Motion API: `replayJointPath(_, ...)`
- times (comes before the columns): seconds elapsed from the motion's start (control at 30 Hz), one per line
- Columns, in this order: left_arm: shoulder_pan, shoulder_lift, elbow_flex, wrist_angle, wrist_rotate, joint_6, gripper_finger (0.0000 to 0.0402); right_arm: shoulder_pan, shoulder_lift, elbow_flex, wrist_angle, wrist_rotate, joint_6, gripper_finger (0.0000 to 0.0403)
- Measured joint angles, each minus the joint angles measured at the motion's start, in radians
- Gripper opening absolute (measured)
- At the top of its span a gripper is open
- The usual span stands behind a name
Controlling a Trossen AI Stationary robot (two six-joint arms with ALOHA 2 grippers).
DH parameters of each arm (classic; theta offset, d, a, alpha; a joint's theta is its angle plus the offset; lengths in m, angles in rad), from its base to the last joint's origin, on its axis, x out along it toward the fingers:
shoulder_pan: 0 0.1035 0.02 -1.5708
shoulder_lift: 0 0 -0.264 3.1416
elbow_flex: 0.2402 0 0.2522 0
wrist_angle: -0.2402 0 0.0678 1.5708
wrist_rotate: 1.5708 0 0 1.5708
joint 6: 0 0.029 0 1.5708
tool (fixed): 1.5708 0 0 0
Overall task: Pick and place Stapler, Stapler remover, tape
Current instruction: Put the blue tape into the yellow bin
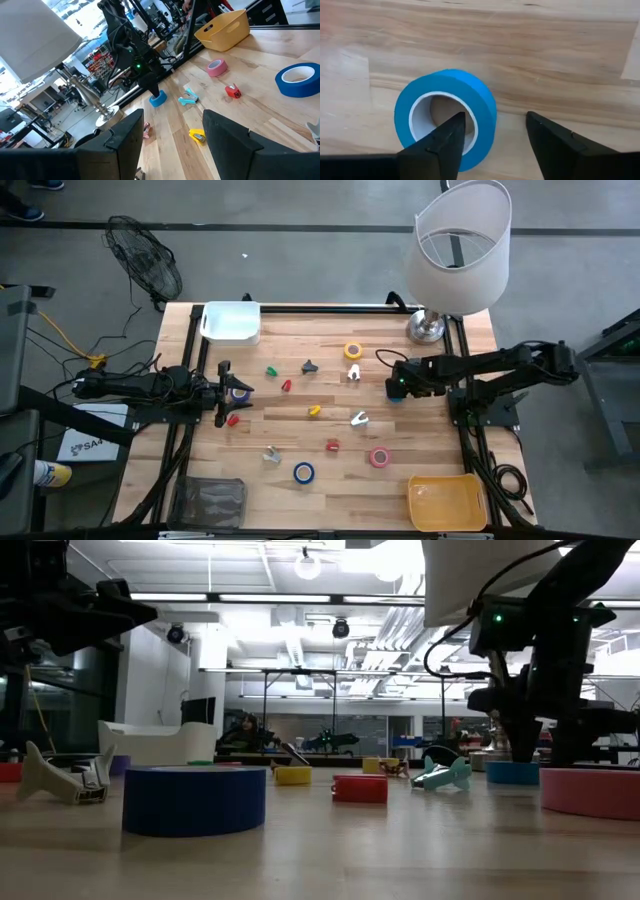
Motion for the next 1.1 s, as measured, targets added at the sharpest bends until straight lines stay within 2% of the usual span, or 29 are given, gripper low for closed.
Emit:
replayJointPath(0.3, 0.0, 0.0, 0.0, 0.0, 0.0, 0.0, 0.0199, 0.0, 0.001, -0.001, -0.014, -0.001, -0.003, 0.0084)
replayJointPath(0.43, 0.0, 0.0, 0.0, 0.0, 0.0, 0.0, 0.0199, 0.002, -0.026, -0.002, 0.004, -0.059, -0.039, 0.0033)
replayJointPath(0.7, 0.0, 0.0, 0.0, 0.0, 0.0, 0.0, 0.0199, 0.097, -0.206, -0.002, -0.09, -0.176, -0.082, 0.0031)
replayJointPath(0.97, 0.0, 0.0, 0.0, 0.0, 0.0, 0.0, 0.0199, 0.302, -0.431, -0.002, -0.247, -0.263, -0.135, 0.0031)
replayJointPath(1.1, 0.0, 0.0, 0.0, 0.0, 0.0, 0.0, 0.0199, 0.426, -0.504, -0.002, -0.267, -0.273, -0.135, 0.0031)
